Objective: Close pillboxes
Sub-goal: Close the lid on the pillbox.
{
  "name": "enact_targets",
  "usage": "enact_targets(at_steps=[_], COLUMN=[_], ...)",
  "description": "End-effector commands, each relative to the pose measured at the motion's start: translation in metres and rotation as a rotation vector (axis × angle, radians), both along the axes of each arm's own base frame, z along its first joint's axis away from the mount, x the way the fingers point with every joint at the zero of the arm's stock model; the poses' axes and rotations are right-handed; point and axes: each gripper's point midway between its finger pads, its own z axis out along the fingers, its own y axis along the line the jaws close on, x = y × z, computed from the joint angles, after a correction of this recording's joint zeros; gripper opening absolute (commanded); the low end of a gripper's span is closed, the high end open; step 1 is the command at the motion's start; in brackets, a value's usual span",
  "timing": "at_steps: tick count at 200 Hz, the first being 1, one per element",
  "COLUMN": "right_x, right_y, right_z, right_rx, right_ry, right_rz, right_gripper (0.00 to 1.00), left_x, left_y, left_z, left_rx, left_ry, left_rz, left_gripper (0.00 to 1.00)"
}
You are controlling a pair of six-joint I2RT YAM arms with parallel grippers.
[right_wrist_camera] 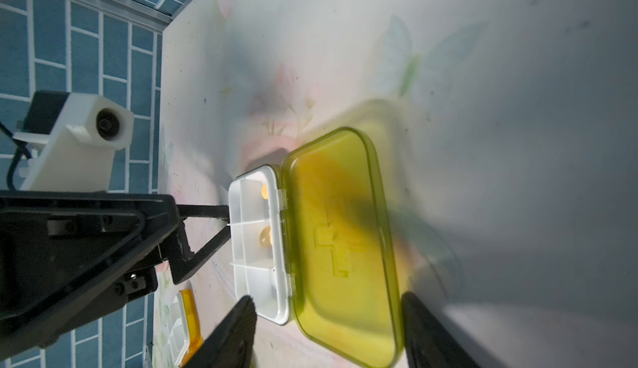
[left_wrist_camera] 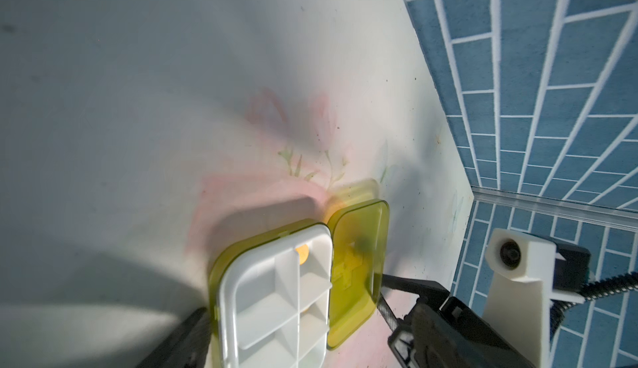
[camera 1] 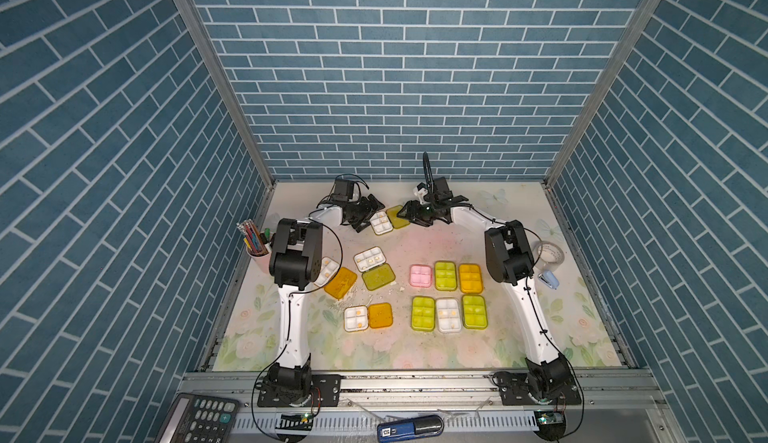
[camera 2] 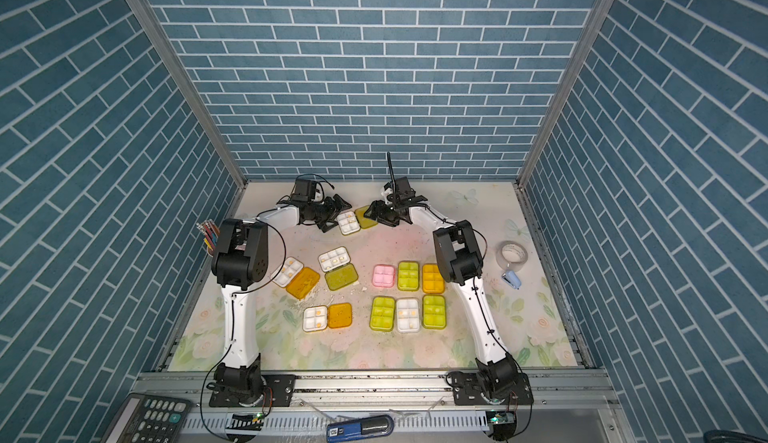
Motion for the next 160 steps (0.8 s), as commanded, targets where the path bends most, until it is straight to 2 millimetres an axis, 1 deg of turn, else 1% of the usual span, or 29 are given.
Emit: enact_targets(at_steps=[1, 17, 44, 66, 78, 88, 103, 131, 160], right_x=[-0.009, -0.012, -0.019, -0.019, -0.020, -0.019, -0.019, -0.016, -0.011], right_y=[-0.015, -0.014, -0.015, -0.013, -0.007, -0.002, 0.000, -0.003, -0.002], right_z=[-0.018, -0.015, -0.007, 0.008, 0.015, 0.023, 0.028, 0.029, 0.041], right_rx=[-0.075, -0.063, -0.022, 0.030, 0.076, 0.115, 0.149, 0.148, 0.168], right_ry=[0.069, 0.074, 0.061, 0.018, 0.013, 0.005, 0.009, 0.002, -0.024], right_rz=[-0.072, -0.069, -0.071, -0.064, -0.053, -0.044, -0.049, -0.076, -0.092], right_gripper=[0.68, 0.67, 0.67, 0.67, 0.67, 0.67, 0.67, 0.67, 0.66], left_x=[-0.003, 0.000, 0.009, 0.013, 0.015, 0.015, 0.015, 0.009, 0.003], left_y=[0.000, -0.003, -0.008, -0.014, -0.016, -0.018, -0.019, -0.018, -0.021], left_z=[-0.018, -0.019, -0.015, -0.014, -0.012, -0.011, -0.009, -0.011, -0.010], left_rx=[0.023, 0.015, -0.012, -0.037, -0.043, -0.047, -0.047, -0.040, -0.048], left_ry=[0.045, 0.038, 0.016, 0.013, 0.008, 0.006, 0.002, 0.010, 0.015], left_rz=[0.001, -0.008, -0.023, -0.043, -0.050, -0.055, -0.062, -0.074, -0.085], left_gripper=[0.92, 0.92, 0.93, 0.93, 0.93, 0.92, 0.93, 0.93, 0.92])
